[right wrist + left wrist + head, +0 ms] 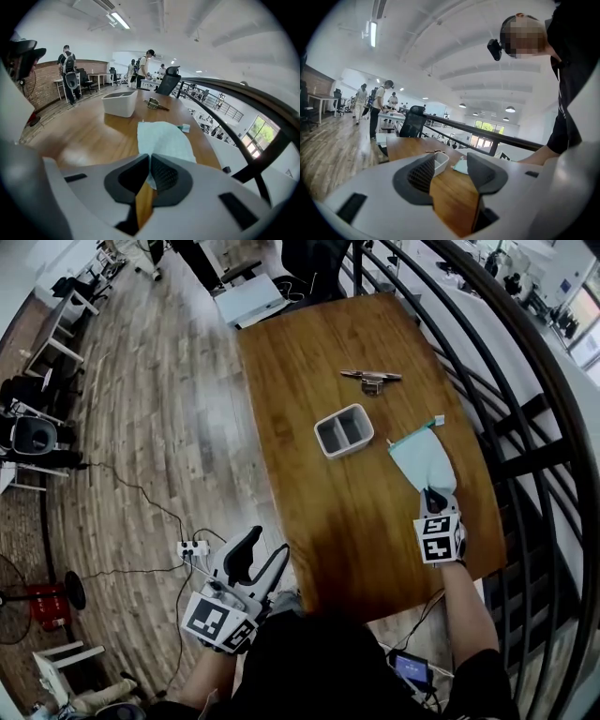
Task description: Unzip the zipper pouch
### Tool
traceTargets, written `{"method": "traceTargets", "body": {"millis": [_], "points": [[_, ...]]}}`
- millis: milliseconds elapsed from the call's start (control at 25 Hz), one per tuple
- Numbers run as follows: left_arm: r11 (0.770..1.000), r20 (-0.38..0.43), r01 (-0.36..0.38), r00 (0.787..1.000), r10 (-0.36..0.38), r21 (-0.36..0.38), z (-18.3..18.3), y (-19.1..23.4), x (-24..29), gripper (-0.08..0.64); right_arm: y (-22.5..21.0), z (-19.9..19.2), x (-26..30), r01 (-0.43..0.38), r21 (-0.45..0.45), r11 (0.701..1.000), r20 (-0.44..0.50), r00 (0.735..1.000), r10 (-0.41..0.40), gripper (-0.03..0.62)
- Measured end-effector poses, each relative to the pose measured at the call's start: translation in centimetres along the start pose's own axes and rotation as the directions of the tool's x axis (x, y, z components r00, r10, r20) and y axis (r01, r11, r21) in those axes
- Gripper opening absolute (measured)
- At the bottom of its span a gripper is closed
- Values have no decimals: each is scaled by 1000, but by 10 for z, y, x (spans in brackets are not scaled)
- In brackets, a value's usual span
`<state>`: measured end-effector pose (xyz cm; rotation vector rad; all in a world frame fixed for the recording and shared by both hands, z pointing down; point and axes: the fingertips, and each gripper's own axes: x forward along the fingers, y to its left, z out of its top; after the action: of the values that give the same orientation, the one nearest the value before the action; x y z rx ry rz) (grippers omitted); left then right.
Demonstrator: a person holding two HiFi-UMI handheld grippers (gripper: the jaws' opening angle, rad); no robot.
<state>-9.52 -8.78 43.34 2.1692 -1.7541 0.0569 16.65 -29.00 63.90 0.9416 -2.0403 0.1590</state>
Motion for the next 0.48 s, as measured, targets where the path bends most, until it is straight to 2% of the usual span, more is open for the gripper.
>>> {"method": "traceTargets", "body": {"millis": [320, 480], "points": [[987, -17, 159, 987, -159, -5, -7, 1, 12, 224, 53, -17, -42, -19, 73, 997, -16, 1000, 20, 11], [972, -26, 235, 972, -235, -19, -9, 1, 10, 224, 86, -29, -70, -7, 34, 999, -48, 999, 9, 11]]}}
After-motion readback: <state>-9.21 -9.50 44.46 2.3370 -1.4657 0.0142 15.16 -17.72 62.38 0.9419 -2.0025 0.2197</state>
